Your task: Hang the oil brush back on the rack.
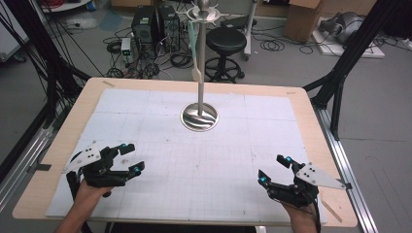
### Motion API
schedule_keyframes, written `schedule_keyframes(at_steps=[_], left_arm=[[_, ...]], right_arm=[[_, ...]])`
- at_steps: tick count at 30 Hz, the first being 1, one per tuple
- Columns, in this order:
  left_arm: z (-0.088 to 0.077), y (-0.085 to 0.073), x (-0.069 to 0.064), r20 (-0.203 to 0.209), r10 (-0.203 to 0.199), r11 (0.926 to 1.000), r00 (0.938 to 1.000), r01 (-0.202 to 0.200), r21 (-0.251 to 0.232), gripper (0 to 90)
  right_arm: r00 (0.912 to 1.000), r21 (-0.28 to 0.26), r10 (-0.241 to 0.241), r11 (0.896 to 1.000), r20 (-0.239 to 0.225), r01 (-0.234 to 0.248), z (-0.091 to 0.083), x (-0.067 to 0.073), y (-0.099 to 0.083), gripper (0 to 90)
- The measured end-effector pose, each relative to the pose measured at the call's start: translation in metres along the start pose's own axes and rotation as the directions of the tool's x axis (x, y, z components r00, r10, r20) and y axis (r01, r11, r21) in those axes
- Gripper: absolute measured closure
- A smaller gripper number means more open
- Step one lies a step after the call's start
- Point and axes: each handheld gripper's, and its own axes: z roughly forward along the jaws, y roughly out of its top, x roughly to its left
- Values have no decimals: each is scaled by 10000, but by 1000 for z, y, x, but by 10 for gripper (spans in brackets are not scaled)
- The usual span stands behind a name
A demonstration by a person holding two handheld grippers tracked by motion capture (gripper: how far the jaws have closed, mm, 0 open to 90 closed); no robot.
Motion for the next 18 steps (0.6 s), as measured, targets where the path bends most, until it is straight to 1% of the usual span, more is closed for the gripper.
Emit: schedule_keyframes(at_steps=[2, 3, 5, 7, 12, 16, 18], left_arm=[[0, -1, -1, 42, 30, 10000, 10000, -30, 43, 221], [0, -1, -2, 58, -22, 10000, 10000, 21, 42, 221], [1, -2, -3, 88, 14, 9999, 10000, -15, 153, 221], [1, -3, -4, 94, -12, 9998, 10000, 10, 193, 221], [0, -3, -3, 20, -34, 9999, 10000, 34, 161, 221], [1, -4, -2, -44, -63, 9999, 10000, 64, 157, 221], [1, -4, -2, -44, -72, 9998, 10000, 73, 163, 220]], right_arm=[[10000, 77, -2, 10000, 2, 2, 1, 1, 0, 168], [10000, 60, -45, 10000, -13, 45, 1, 1, -1, 169], [9999, 200, -50, 9998, 154, 47, 1, 2, -1, 178], [9999, 188, -4, 9998, 147, 1, 1, 1, -2, 178], [9997, 66, 135, 9999, 184, -136, -2, -3, -2, 178], [9991, 225, 111, 9997, 419, -121, -3, -3, -3, 178], [9990, 252, 175, 9995, 422, -186, -3, -3, -3, 178]])
